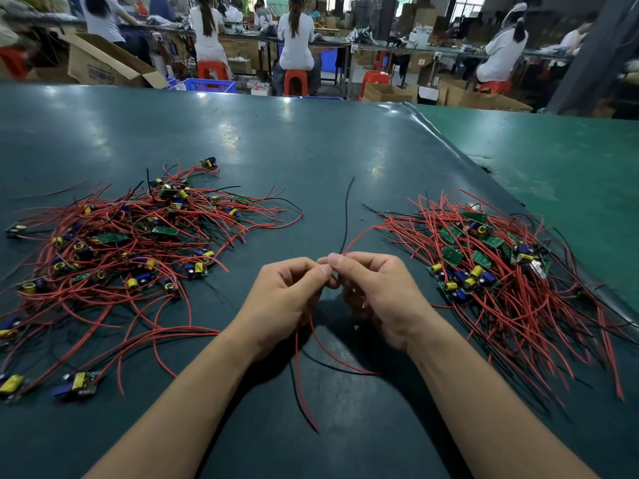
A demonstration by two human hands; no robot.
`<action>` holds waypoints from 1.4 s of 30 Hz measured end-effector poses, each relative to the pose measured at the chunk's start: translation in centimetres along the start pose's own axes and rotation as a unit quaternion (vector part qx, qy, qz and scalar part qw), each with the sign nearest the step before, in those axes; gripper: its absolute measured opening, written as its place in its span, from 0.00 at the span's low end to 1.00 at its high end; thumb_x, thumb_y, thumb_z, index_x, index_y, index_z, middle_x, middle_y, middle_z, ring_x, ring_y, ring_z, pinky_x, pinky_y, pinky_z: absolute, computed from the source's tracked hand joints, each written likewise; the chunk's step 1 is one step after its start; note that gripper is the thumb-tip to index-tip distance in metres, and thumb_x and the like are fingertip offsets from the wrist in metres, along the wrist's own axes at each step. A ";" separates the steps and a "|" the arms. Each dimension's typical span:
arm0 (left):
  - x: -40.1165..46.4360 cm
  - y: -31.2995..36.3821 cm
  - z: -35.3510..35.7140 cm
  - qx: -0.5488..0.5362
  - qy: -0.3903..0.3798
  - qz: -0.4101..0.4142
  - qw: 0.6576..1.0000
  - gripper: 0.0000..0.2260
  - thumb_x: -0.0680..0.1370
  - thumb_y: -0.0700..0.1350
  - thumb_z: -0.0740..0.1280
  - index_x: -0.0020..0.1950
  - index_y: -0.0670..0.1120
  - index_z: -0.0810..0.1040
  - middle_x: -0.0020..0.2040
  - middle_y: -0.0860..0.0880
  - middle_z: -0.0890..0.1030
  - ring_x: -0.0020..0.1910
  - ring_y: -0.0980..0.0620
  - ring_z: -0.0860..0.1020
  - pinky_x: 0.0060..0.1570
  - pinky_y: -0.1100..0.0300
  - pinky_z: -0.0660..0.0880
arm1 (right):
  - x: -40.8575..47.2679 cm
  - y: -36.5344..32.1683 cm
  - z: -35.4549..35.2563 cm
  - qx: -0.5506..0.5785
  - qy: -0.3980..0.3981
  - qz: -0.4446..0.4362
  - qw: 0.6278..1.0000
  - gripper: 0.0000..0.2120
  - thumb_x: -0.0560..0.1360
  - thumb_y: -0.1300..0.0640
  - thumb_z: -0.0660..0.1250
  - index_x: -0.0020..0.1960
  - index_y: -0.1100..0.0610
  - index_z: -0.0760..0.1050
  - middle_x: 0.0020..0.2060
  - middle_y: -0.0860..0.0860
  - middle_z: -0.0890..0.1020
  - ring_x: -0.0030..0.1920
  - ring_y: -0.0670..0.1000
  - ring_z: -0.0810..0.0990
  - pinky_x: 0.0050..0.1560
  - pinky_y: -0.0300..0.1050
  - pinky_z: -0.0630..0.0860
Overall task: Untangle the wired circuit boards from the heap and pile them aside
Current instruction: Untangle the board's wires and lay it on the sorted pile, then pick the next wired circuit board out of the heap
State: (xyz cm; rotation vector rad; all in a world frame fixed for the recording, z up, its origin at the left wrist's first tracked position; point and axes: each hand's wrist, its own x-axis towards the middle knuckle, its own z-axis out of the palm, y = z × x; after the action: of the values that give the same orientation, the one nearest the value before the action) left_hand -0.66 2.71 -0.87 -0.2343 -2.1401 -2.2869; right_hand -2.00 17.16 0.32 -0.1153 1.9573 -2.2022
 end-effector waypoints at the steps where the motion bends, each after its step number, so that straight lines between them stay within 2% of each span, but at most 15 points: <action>1: 0.0 0.0 0.0 0.005 -0.004 0.003 1.000 0.12 0.80 0.40 0.65 0.37 0.41 0.79 0.24 0.51 0.67 0.22 0.55 0.63 0.23 0.64 0.60 | 0.0 0.1 0.0 -0.008 0.002 -0.008 1.000 0.09 0.77 0.57 0.68 0.43 0.57 0.85 0.25 0.49 0.68 0.24 0.45 0.60 0.24 0.34 0.55; 5: -0.1 0.1 -0.1 -0.015 -0.022 -0.005 1.000 0.14 0.79 0.39 0.65 0.34 0.42 0.79 0.23 0.50 0.66 0.21 0.55 0.63 0.23 0.64 0.61 | 0.5 -0.4 -0.9 0.022 0.068 -0.047 0.996 0.11 0.78 0.59 0.67 0.39 0.59 0.84 0.23 0.49 0.67 0.20 0.45 0.61 0.21 0.33 0.57; 8: -0.3 0.3 -0.4 -0.039 -0.067 -0.018 0.997 0.13 0.77 0.40 0.68 0.32 0.43 0.80 0.23 0.49 0.66 0.21 0.55 0.63 0.23 0.66 0.63 | 1.0 -0.7 -2.0 0.068 0.152 -0.078 0.983 0.17 0.79 0.61 0.66 0.32 0.57 0.81 0.27 0.49 0.77 0.19 0.44 0.63 0.20 0.33 0.58; 12: -0.8 0.6 -0.8 -0.083 -0.120 -0.039 0.989 0.09 0.70 0.44 0.70 0.30 0.44 0.79 0.21 0.49 0.65 0.18 0.55 0.60 0.22 0.68 0.60 | 1.5 -1.1 -3.7 0.150 0.242 -0.092 0.954 0.11 0.80 0.61 0.65 0.40 0.62 0.78 0.25 0.47 0.74 0.19 0.43 0.63 0.19 0.33 0.59; 14: -0.9 0.9 -1.0 -0.153 -0.104 -0.051 0.981 0.07 0.68 0.44 0.71 0.30 0.44 0.79 0.20 0.50 0.64 0.16 0.56 0.59 0.21 0.70 0.61 | 1.7 -1.4 -4.6 0.173 0.271 -0.097 0.942 0.12 0.81 0.59 0.64 0.40 0.61 0.78 0.24 0.47 0.71 0.19 0.43 0.63 0.19 0.33 0.58; 16: -0.5 1.2 -1.1 -0.199 -0.048 -0.064 0.977 0.07 0.70 0.47 0.71 0.34 0.45 0.80 0.22 0.51 0.65 0.16 0.57 0.61 0.20 0.70 0.61 | 1.4 -1.4 -4.0 0.127 0.240 -0.098 0.957 0.13 0.81 0.57 0.64 0.39 0.59 0.79 0.24 0.47 0.73 0.19 0.43 0.64 0.18 0.32 0.59; 18: 0.1 1.3 -1.3 -0.226 0.006 -0.059 0.972 0.10 0.72 0.51 0.65 0.40 0.45 0.79 0.24 0.52 0.66 0.16 0.57 0.62 0.18 0.69 0.60 | 0.8 -0.9 -2.3 0.083 0.144 -0.067 0.984 0.18 0.80 0.49 0.63 0.36 0.57 0.80 0.24 0.48 0.74 0.18 0.44 0.65 0.18 0.31 0.59; 21: 0.3 1.3 -1.0 -0.226 0.014 -0.059 0.972 0.10 0.74 0.51 0.64 0.42 0.45 0.78 0.23 0.51 0.64 0.15 0.58 0.59 0.17 0.71 0.58 | -0.1 -0.4 0.1 -0.013 -0.012 -0.018 1.000 0.22 0.70 0.36 0.65 0.35 0.55 0.81 0.24 0.49 0.74 0.18 0.45 0.66 0.20 0.31 0.60; 24: 0.1 0.7 -0.6 -0.181 -0.004 -0.053 0.982 0.07 0.73 0.50 0.66 0.41 0.48 0.81 0.22 0.52 0.63 0.17 0.57 0.61 0.18 0.69 0.61 | -0.5 0.0 0.5 -0.054 -0.068 -0.036 0.996 0.16 0.68 0.41 0.69 0.43 0.54 0.82 0.25 0.48 0.72 0.21 0.45 0.64 0.20 0.33 0.59; 25: 0.0 0.7 -0.5 -0.165 -0.008 -0.048 0.985 0.08 0.72 0.49 0.67 0.47 0.48 0.81 0.23 0.52 0.62 0.18 0.57 0.61 0.18 0.69 0.61 | -0.6 0.0 0.5 -0.059 -0.083 -0.038 0.994 0.13 0.68 0.43 0.69 0.42 0.52 0.82 0.25 0.47 0.71 0.21 0.45 0.64 0.20 0.33 0.59; 28: 0.1 0.6 -0.4 -0.137 -0.018 -0.064 0.988 0.23 0.70 0.52 0.69 0.62 0.44 0.74 0.23 0.53 0.63 0.17 0.58 0.61 0.17 0.69 0.61 | -1.0 -0.2 0.5 -0.067 -0.102 -0.034 0.992 0.06 0.68 0.47 0.71 0.40 0.48 0.84 0.25 0.47 0.73 0.21 0.44 0.65 0.19 0.33 0.61; 31: 0.0 0.8 -0.7 -0.157 -0.047 -0.101 0.981 0.26 0.67 0.57 0.69 0.60 0.44 0.74 0.23 0.53 0.63 0.16 0.58 0.61 0.18 0.70 0.60 | -0.8 -0.6 0.3 -0.039 -0.057 -0.031 0.997 0.05 0.68 0.52 0.74 0.42 0.52 0.83 0.27 0.50 0.78 0.21 0.45 0.69 0.20 0.33 0.63; 35: 0.2 0.7 -1.2 -0.220 -0.078 -0.093 0.968 0.14 0.74 0.45 0.65 0.58 0.43 0.76 0.22 0.53 0.62 0.16 0.59 0.60 0.19 0.71 0.59 | -0.1 -1.7 -0.9 0.093 0.032 -0.048 0.994 0.03 0.77 0.63 0.67 0.47 0.56 0.75 0.34 0.53 0.84 0.23 0.45 0.75 0.20 0.34 0.66; 39: 0.9 1.1 -2.0 -0.270 0.006 -0.046 0.962 0.13 0.79 0.43 0.61 0.59 0.40 0.78 0.24 0.53 0.62 0.18 0.59 0.60 0.19 0.70 0.59 | 0.2 -2.5 -2.7 0.156 0.139 -0.111 0.972 0.04 0.78 0.64 0.66 0.46 0.56 0.75 0.34 0.53 0.84 0.26 0.45 0.77 0.22 0.34 0.68; 42: 1.3 1.1 -2.7 -0.275 0.088 -0.028 0.957 0.11 0.82 0.42 0.58 0.56 0.41 0.79 0.24 0.53 0.65 0.19 0.58 0.62 0.20 0.68 0.60 | 0.4 -2.9 -3.2 0.217 0.239 -0.156 0.934 0.02 0.78 0.62 0.67 0.49 0.57 0.74 0.36 0.52 0.85 0.27 0.46 0.81 0.23 0.34 0.70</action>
State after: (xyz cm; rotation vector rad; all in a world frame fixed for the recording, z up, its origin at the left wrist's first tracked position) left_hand -2.14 0.04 0.15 0.0368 -1.4105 -2.7643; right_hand -3.24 20.50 2.72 0.2090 1.6782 -3.0573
